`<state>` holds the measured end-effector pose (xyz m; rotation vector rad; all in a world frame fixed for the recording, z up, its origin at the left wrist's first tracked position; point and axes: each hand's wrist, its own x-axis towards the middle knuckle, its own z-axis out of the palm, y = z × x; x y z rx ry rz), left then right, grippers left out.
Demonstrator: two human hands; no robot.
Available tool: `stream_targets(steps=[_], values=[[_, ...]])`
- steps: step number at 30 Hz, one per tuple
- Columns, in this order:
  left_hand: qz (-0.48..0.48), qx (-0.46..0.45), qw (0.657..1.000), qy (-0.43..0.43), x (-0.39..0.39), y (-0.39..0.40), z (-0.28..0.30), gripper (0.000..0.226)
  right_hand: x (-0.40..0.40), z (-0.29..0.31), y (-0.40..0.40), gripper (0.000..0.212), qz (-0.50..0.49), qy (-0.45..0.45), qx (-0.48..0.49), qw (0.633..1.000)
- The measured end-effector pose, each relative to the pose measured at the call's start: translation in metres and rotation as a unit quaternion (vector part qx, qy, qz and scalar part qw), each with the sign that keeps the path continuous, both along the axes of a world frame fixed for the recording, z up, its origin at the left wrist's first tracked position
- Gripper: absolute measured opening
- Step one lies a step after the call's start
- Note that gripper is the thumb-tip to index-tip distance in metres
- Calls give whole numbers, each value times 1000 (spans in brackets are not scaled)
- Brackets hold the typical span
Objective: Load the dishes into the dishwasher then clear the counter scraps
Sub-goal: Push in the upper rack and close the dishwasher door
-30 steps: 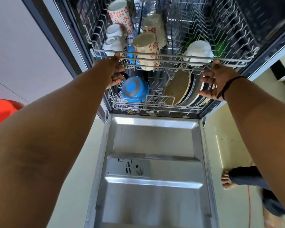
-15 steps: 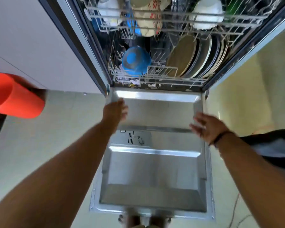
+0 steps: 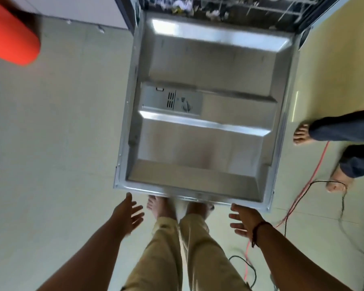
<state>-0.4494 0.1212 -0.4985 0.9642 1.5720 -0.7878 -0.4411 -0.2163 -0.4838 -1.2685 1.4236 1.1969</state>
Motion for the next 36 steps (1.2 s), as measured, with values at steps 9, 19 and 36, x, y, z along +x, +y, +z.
stream_targets(steps=[9,19,36], values=[[171,66,983,-10,13,-20,-48,41,-13,-44,-12,31,-3,35,-31,999],[278,-30,957,-78,-17,-47,-106,56,-38,-113,-13,33,-404,-32,-69,912],[316,-27,939,-135,-9,-50,4,65,-53,-14,-17,30,-605,-178,-51,774]])
